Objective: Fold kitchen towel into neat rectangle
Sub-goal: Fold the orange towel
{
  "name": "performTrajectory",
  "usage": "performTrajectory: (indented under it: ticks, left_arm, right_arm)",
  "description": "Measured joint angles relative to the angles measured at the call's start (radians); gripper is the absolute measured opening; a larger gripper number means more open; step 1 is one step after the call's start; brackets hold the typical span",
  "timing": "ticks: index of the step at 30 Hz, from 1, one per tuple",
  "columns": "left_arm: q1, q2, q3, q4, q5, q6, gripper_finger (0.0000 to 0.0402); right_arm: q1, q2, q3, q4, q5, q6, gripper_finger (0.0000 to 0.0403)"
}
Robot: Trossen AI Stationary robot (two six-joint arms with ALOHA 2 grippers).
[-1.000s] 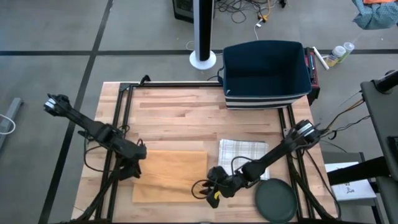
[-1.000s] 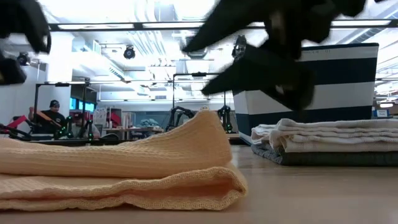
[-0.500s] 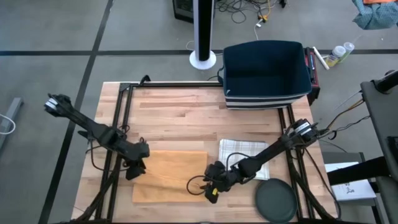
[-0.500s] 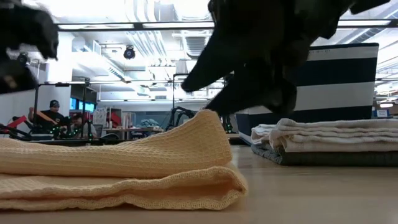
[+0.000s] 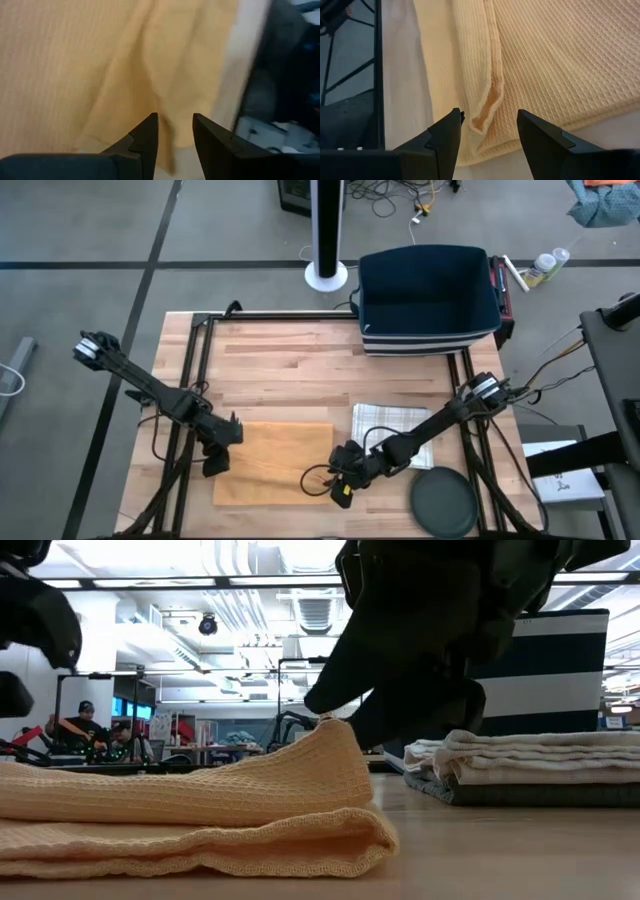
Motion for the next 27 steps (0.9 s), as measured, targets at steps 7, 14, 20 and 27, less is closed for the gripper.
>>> performTrajectory:
  ticks: [7,14,20,27]
  left_arm:
    - [-0.047,0.136,0.025,0.024,-0.018,0.003,0.0119]
    - [-0.166,0.207,0.146,0.065,-0.02,-0.013,0.0124]
    - [-0.291,0.287,0.187,0.073,-0.119,-0.115,0.0115]
    - [-0.366,0.368,0.241,0.072,-0.164,-0.173,0.0114]
  right_arm:
    - [0.0,0.0,0.0,-0.001,0.002,-0.001,0.0186]
    - [0.0,0.0,0.0,0.0,0.001,-0.003,0.0186]
    - [0.0,0.0,0.0,0.0,-0.001,0.004,0.0186]
    - [0.0,0.0,0.0,0.006,-0.001,-0.004,0.0186]
